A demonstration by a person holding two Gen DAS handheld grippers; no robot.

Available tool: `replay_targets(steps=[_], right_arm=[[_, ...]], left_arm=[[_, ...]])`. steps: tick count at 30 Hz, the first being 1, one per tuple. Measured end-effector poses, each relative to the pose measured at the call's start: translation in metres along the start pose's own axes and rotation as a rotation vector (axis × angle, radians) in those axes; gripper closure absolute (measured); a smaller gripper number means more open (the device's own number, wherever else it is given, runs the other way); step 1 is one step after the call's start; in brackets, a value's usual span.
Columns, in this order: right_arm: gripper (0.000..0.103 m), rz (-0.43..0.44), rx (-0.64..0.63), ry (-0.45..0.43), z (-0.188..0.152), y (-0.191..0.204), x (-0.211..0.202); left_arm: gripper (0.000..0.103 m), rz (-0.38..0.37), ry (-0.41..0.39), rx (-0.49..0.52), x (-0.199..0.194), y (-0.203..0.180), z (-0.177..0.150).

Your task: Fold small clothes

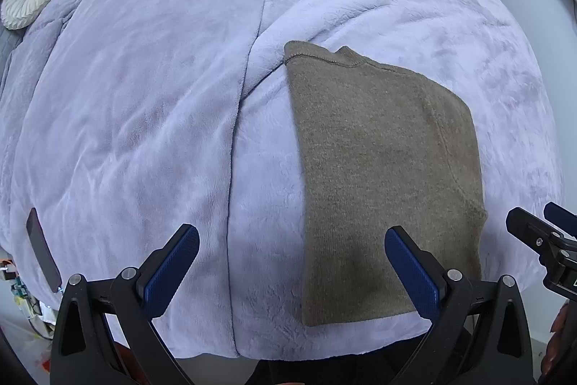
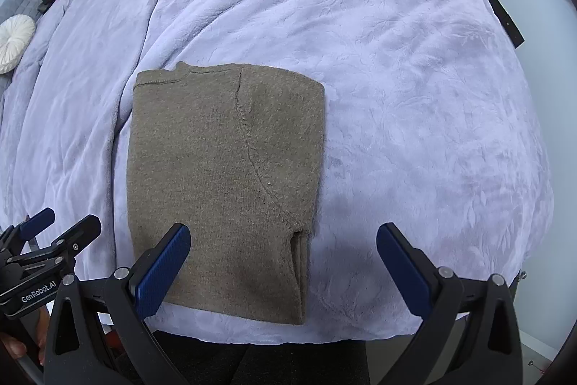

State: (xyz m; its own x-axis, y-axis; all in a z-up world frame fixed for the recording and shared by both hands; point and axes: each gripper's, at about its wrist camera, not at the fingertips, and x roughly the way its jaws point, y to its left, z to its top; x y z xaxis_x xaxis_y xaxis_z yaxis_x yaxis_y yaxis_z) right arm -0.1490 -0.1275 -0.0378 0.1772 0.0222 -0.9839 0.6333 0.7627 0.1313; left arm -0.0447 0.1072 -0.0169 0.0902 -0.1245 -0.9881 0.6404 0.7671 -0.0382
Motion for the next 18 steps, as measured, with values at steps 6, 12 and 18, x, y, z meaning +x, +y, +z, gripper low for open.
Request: replay_targets(steps=[6, 12, 18], right_arm=[[0.0, 0.0, -0.001, -0.001, 0.0006, -0.0002, -0.0001], [0.0, 0.0, 0.0, -0.002, -0.0007, 0.0006, -0.0003], [0.0, -0.004, -0.003, -0.01, -0.0016, 0.0029, -0.0026]], left_arm=[[0.0, 0.002, 0.002, 0.001, -0.001, -0.0003, -0.0016], [0.0, 0.004, -0.001, 0.004, -0.0039, 0.0006, -0.0021], [0.0, 0.005, -0.004, 0.01, -0.0042, 0.0012, -0.002]])
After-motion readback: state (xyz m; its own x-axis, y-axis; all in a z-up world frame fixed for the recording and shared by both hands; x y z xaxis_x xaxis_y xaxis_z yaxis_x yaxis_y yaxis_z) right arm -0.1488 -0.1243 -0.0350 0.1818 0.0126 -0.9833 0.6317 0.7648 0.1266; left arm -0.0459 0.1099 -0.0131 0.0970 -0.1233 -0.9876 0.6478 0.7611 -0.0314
